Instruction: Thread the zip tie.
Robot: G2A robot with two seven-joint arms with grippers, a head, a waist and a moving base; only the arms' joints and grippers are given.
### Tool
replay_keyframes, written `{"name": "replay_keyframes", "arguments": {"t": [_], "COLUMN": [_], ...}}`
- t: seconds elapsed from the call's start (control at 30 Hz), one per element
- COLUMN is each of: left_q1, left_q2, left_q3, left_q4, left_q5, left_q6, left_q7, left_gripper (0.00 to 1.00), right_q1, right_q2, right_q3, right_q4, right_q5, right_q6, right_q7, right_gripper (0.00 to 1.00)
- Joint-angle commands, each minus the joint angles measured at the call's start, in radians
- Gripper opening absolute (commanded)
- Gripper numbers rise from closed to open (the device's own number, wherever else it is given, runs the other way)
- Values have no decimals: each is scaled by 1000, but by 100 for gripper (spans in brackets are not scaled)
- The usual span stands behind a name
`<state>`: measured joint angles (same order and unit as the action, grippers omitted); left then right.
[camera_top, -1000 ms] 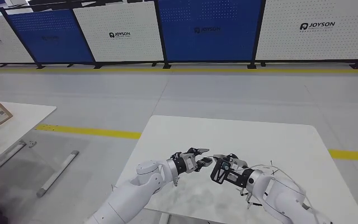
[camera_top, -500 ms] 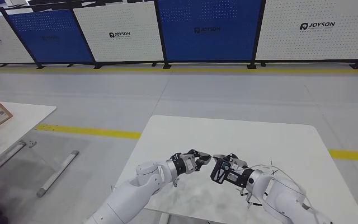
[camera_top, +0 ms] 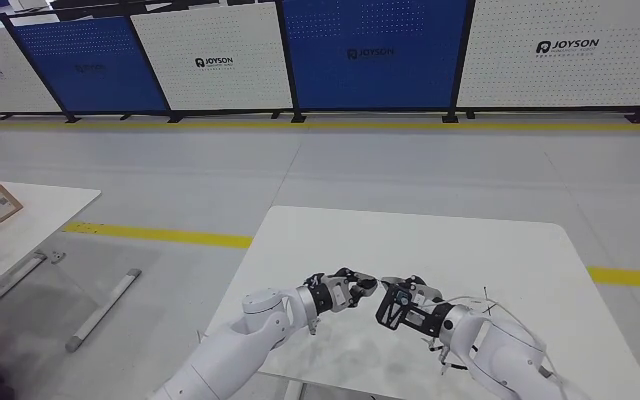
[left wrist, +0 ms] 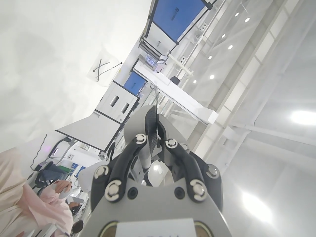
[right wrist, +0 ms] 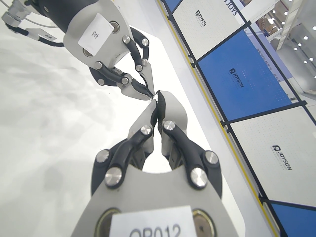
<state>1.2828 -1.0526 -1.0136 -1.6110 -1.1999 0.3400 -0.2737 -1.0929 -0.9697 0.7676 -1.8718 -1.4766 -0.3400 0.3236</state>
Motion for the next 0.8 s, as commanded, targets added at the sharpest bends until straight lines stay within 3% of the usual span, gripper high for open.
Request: {"name": "replay_keyframes", "arguments": {"t": [0.0, 0.1, 0.27, 0.4, 0.77], "left_q1": [1, 3, 1, -7, -14], "left_q2": [0, 0, -4, -7, -10], "left_q3": [-1, 0, 8, 11, 18], "left_q4": [0, -2, -1, 6, 18], "left_q5": [4, 13, 18, 7, 1], "left_q6": [0, 0, 0, 0, 0], "left_q7": [0, 1, 6, 11, 10], "left_gripper": [92, 90, 78, 51, 11], "right_q1": [-3, -5, -5, -5, -6], "right_q2": [-2, -4, -7, -8, -8], "right_q3": [3, 4, 1, -3, -1], "right_q4": [-1, -2, -3, -1, 3], "right_q5": [-2, -5, -10, -13, -12], "right_q6": [0, 0, 0, 0, 0], "right_q7": [0, -1, -1, 0, -2], "right_gripper": [0, 0, 0, 0, 0]}}
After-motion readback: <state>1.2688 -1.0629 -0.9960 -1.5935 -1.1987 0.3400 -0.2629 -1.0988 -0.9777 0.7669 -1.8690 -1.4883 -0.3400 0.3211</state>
